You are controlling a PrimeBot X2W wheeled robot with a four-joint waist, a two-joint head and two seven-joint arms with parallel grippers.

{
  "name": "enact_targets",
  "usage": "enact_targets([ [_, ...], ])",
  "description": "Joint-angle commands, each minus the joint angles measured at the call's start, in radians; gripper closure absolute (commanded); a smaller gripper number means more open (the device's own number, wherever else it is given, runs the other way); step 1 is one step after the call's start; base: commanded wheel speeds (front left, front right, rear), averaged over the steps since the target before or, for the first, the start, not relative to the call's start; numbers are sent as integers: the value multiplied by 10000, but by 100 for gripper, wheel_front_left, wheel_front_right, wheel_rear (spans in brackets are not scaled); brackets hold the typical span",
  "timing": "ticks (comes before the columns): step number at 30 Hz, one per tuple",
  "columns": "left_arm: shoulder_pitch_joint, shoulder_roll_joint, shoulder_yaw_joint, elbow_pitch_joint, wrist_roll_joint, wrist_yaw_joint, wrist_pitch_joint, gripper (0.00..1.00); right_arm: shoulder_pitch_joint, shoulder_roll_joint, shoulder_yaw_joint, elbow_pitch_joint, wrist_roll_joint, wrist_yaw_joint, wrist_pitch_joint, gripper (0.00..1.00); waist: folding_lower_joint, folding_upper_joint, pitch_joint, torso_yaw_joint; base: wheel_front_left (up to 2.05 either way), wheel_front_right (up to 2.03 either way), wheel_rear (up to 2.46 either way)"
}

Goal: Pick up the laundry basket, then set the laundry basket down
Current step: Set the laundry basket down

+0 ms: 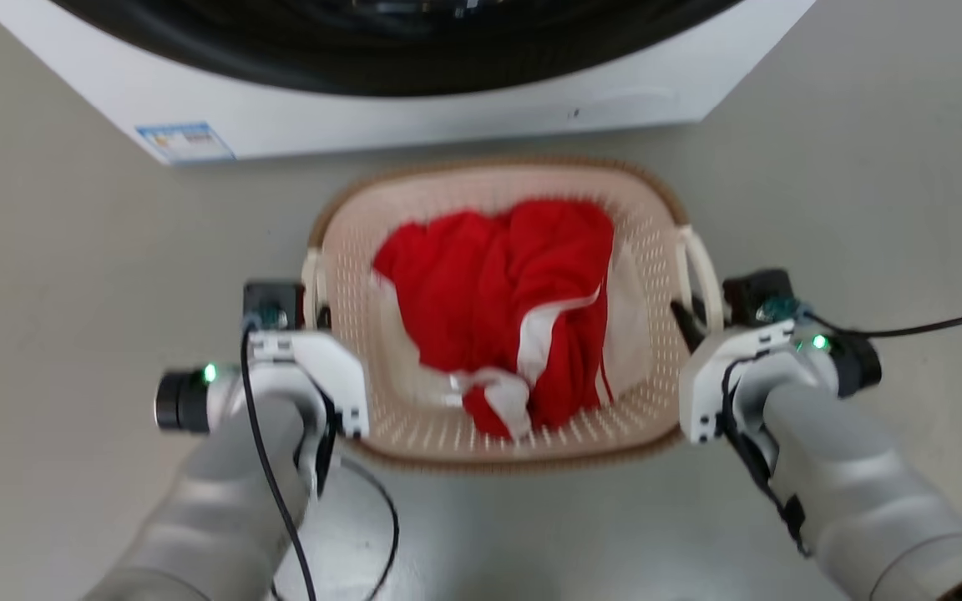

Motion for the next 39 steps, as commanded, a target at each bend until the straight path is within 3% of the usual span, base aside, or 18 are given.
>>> enact_targets([
  [1, -709, 302, 390, -519, 364, 223, -110, 100, -216, 232, 103, -112, -348, 173, -426, 100, 0, 0, 893, 199, 0, 0, 0],
  [6, -1135, 534, 1004, -1362, 1055, 485, -113, 100, -769, 112, -189, 31, -665, 173, -643, 100, 0, 0, 1847, 389, 0, 0, 0],
  [17, -1711, 550, 1909, -1779, 1952, 469, -115, 100, -1589, -58, -1050, -106, -1068, 173, -712, 100, 0, 0, 3122, 596, 0, 0, 0],
  [39, -1715, 260, 3245, -1285, 3248, 44, -116, 100, -1386, 98, -2446, -351, -2387, 173, -716, 100, 0, 0, 3543, 635, 0, 0, 0],
])
